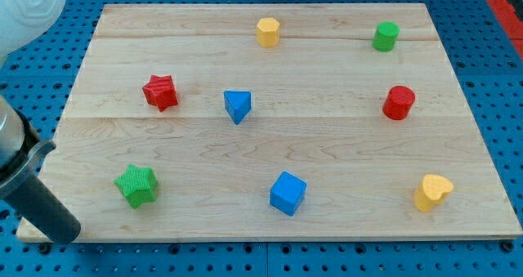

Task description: Push green star into the red star

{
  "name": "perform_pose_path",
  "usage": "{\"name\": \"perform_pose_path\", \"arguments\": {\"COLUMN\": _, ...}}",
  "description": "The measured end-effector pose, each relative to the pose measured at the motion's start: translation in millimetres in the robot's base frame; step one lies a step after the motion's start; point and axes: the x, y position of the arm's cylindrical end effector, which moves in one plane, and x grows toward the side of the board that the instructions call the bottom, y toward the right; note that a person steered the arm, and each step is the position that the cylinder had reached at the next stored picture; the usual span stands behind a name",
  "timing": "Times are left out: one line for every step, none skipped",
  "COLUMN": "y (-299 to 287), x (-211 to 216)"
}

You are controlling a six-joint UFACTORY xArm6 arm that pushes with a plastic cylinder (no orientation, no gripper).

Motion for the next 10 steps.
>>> {"name": "perform_pose_path", "arguments": {"y": 48.7, "x": -0.3}}
{"name": "perform_pose_path", "arguments": {"y": 70.1, "x": -0.3}}
{"name": "perform_pose_path", "arguments": {"y": 69.5, "x": -8.1}}
{"name": "perform_pose_path", "arguments": {"y": 64.1, "x": -66.2}}
{"name": "perform_pose_path", "arguments": {"y": 64.1, "x": -147.9}}
{"name": "perform_pose_path", "arguments": {"y": 64.1, "x": -171.3}}
{"name": "perform_pose_path", "arguments": {"y": 64.1, "x": -171.3}}
{"name": "perform_pose_path", "arguments": {"y": 98.2, "x": -163.4}}
{"name": "perform_pose_path", "arguments": {"y": 209.1, "x": -162.3}}
{"name": "perform_pose_path", "arguments": {"y": 324.3, "x": -178.5}}
